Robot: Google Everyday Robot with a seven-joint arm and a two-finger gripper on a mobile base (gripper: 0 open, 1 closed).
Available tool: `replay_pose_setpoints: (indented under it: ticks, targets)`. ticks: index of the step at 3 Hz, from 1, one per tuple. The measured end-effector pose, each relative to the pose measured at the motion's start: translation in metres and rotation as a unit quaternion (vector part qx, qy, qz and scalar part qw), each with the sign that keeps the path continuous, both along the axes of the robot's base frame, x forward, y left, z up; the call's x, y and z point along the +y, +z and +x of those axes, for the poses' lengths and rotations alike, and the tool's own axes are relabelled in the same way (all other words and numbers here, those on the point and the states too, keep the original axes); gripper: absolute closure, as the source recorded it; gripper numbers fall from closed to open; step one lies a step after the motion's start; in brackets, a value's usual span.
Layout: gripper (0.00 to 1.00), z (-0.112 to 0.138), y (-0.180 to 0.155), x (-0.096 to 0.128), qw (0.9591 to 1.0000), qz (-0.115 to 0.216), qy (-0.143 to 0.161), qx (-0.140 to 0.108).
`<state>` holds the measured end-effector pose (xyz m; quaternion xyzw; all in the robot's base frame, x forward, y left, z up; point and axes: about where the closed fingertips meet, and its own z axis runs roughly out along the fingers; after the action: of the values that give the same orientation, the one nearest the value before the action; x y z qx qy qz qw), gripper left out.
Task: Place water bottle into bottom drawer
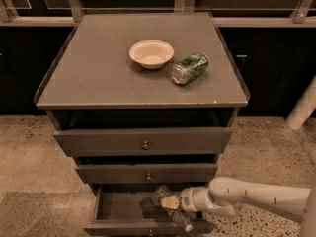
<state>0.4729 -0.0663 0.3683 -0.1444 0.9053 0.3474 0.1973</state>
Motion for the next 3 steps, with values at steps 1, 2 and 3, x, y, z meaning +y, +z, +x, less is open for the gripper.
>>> replay_pose_setpoints:
  ticks: [1,2,3]
  targets:
    - [1.0,0.007,-0.047,0.0,0.9988,0.004,-0.011,0.047]
    - [1.0,0.013,-0.09,-0.002,0.9966,0.008,-0.028,0.077]
    - [1.0,0.013,-0.096,-0.002,0.9963,0.009,-0.031,0.079]
